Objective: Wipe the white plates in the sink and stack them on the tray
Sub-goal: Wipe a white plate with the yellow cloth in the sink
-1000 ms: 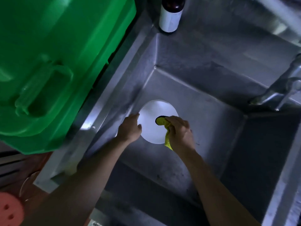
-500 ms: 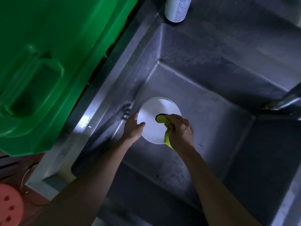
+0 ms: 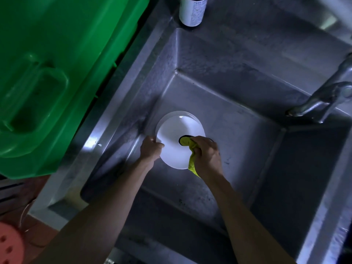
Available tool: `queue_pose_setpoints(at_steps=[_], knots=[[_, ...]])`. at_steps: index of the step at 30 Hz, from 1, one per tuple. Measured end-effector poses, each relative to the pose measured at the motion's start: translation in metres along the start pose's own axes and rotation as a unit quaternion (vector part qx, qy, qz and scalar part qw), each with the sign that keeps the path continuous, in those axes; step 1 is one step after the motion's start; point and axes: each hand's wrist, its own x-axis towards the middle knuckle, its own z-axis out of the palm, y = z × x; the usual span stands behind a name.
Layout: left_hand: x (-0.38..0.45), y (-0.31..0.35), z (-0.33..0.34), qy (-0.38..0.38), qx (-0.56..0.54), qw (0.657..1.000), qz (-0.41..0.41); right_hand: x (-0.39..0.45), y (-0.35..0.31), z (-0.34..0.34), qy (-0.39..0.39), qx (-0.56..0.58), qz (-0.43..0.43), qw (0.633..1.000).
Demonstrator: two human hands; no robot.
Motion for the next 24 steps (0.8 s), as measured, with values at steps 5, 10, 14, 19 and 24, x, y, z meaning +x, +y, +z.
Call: queue_pose_setpoints(at_steps=[5,10,14,19,24], knots=[[-0.023,0.001,0.001,-0.074,-0.017,0.997,-0.018,-0.023,-0.004,-0.008,0.017,0.005,0.007,1.0],[-0.047,-0.001,0.004,-0.153,-0.136,0.976,-0.068,-0.048,-0.008,-0.017,0.013,0.015,0.045,0.999],[-0.069,0.001,-0.001,-0.194,-0.156,0.966,-0.068,-0.065,-0.016,-0.027,0.015,0.016,0.051,0.998],[-0.111,0.009,-0.016,-0.236,-0.134,0.962,-0.036,-0.084,-0.032,-0.042,0.024,0.01,0.021,0.999],[-0.155,0.017,-0.032,-0.3,-0.132,0.945,0.008,-0.104,-0.061,-0.063,0.043,-0.017,-0.01,0.999]])
